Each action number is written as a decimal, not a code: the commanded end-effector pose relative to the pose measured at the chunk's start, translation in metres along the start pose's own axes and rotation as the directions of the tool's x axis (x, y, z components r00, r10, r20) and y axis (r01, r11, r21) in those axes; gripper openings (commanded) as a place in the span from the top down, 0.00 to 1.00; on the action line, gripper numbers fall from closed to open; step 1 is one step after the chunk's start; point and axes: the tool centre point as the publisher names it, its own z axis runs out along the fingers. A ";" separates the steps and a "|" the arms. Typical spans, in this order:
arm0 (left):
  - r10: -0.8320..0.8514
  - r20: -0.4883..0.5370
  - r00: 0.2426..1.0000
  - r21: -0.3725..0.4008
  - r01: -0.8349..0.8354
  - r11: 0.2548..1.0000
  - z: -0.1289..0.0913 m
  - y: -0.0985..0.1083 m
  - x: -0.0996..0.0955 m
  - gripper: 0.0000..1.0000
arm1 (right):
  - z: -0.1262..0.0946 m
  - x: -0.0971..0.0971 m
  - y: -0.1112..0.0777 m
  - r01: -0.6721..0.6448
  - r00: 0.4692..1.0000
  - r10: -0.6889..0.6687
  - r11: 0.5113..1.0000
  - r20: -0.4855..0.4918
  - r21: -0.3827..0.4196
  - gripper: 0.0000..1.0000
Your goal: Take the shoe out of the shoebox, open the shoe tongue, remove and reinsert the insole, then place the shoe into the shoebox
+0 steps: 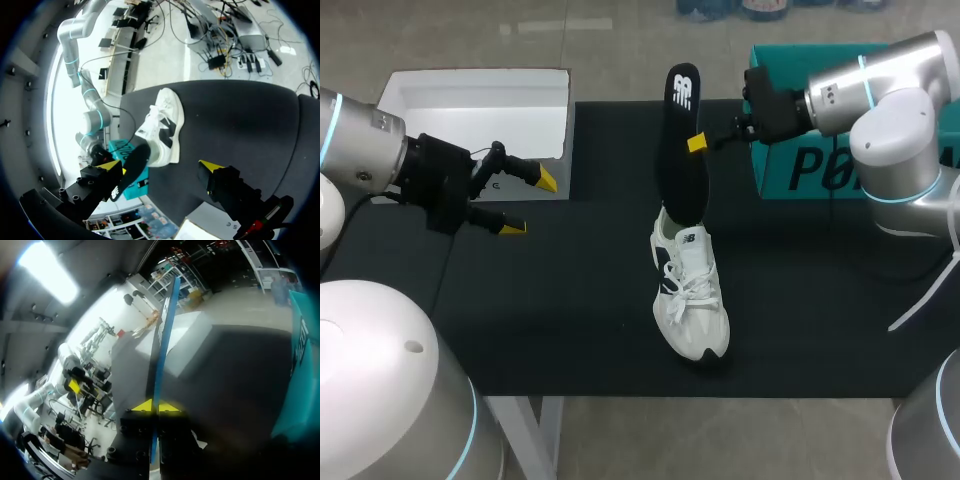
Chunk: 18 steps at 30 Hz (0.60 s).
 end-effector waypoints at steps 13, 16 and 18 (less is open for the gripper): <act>0.001 -0.004 1.000 -0.001 -0.001 1.000 0.000 0.000 0.000 0.00 | 0.011 0.002 -0.044 0.025 0.999 -0.025 0.999 -0.025 -0.035 1.00; 0.001 -0.004 1.000 -0.001 -0.001 1.000 0.000 0.000 0.000 0.00 | 0.014 0.000 -0.049 0.026 0.999 -0.027 0.999 -0.026 -0.024 1.00; 0.001 -0.004 1.000 -0.001 -0.001 1.000 0.000 0.000 0.000 0.00 | 0.016 -0.001 -0.052 0.031 0.999 -0.032 0.999 -0.025 -0.017 1.00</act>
